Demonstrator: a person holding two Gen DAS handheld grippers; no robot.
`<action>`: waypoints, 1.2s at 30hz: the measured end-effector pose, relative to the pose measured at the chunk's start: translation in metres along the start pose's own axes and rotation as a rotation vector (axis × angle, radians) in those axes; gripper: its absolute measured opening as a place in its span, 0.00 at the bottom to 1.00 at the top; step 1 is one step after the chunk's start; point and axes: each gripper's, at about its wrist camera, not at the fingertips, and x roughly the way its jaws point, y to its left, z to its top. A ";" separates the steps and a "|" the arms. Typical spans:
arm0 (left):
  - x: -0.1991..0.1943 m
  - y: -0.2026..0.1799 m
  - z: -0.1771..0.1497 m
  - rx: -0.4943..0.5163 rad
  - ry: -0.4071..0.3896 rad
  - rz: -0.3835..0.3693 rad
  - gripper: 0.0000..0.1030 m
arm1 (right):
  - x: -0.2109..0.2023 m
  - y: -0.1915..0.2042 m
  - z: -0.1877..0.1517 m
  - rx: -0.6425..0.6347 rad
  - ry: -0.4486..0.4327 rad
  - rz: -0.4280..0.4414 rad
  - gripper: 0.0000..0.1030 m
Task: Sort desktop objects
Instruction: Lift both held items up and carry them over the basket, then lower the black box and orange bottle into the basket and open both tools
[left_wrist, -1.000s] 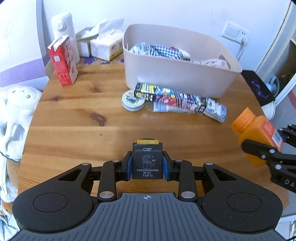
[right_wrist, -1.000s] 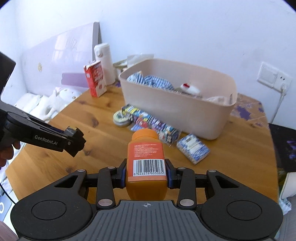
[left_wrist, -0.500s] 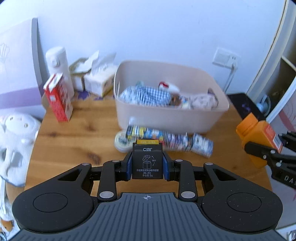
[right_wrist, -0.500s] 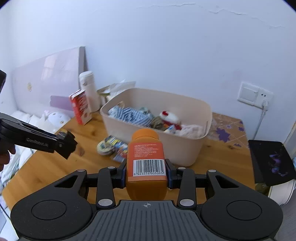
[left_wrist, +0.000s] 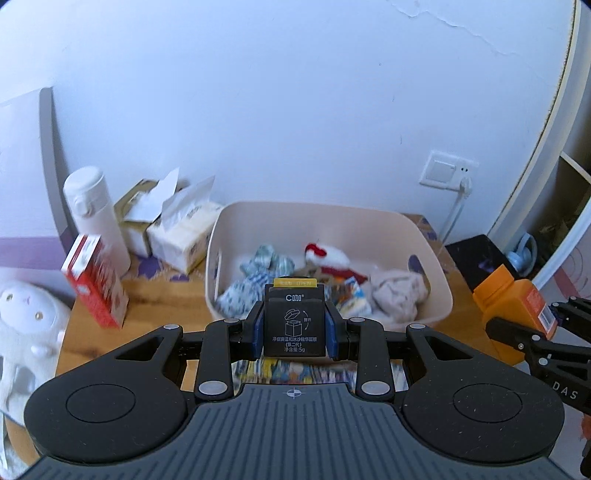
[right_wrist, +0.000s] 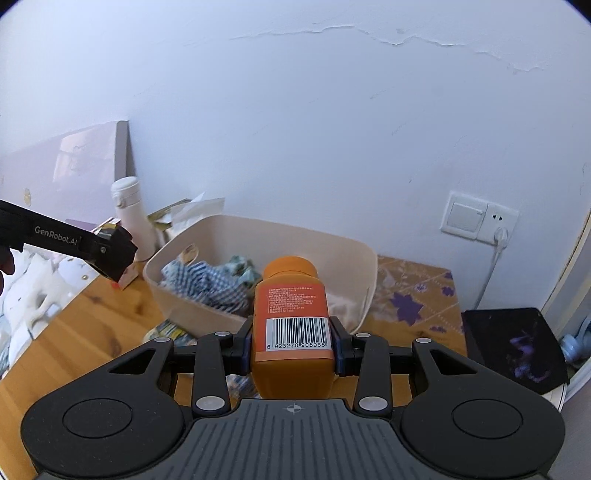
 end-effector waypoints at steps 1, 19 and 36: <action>0.003 -0.001 0.004 0.008 -0.006 -0.006 0.31 | 0.003 -0.003 0.003 0.001 -0.004 -0.003 0.36; 0.103 -0.029 0.039 0.143 0.003 0.039 0.31 | 0.089 -0.034 0.036 -0.015 0.023 -0.004 0.36; 0.184 -0.049 0.025 0.209 0.214 0.017 0.31 | 0.161 -0.035 0.018 -0.076 0.170 0.033 0.36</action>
